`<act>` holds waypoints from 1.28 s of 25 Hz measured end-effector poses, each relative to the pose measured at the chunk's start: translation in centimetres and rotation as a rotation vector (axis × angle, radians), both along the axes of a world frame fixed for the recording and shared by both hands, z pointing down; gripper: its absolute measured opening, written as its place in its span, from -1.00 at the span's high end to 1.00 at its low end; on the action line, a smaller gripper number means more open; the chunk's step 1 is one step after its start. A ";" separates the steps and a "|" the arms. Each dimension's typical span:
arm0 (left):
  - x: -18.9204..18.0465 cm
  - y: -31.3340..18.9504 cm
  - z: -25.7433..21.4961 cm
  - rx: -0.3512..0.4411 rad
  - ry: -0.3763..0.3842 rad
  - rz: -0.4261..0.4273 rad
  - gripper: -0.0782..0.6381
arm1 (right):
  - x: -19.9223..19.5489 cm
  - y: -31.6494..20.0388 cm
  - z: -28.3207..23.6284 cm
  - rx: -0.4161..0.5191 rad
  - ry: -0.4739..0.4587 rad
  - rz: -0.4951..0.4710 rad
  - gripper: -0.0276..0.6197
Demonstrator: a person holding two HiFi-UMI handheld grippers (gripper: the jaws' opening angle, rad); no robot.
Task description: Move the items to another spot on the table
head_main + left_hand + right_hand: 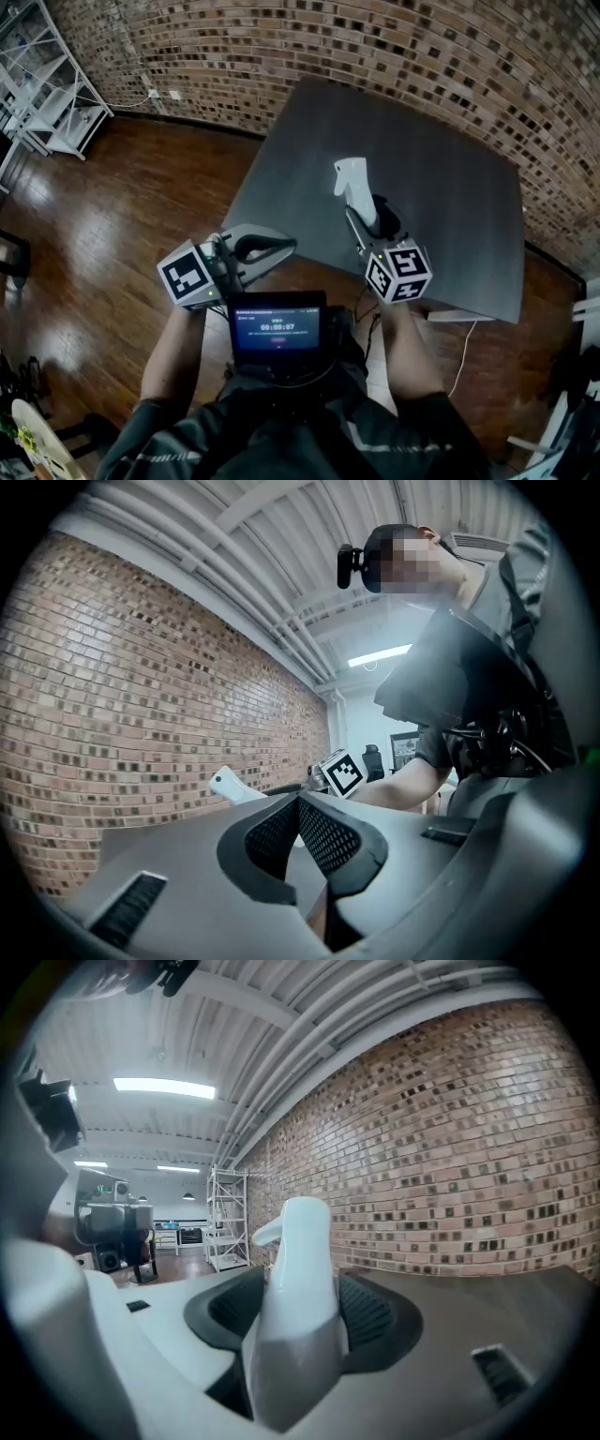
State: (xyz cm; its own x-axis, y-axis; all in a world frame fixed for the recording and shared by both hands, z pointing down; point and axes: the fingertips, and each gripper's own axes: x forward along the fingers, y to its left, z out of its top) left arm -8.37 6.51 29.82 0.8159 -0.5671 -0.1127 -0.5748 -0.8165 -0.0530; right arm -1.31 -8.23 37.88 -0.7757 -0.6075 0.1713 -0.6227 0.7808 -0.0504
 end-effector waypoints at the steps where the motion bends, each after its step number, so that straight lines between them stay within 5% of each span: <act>1: -0.7 0.0 0.0 0.001 0.002 -0.001 0.79 | -0.8 -0.1 -0.1 -0.003 0.001 -0.001 0.12; 9: -4.6 -2.0 1.8 -0.012 0.013 -0.041 0.79 | -5.8 -2.2 2.0 -0.019 0.018 -0.050 0.12; 20: -11.9 -11.2 0.6 -0.038 0.017 -0.106 0.79 | -13.2 -10.4 3.7 -0.085 0.014 -0.097 0.12; 32: -17.5 -17.9 2.3 -0.048 0.024 0.033 0.79 | -18.5 -14.9 6.7 -0.132 0.065 -0.015 0.12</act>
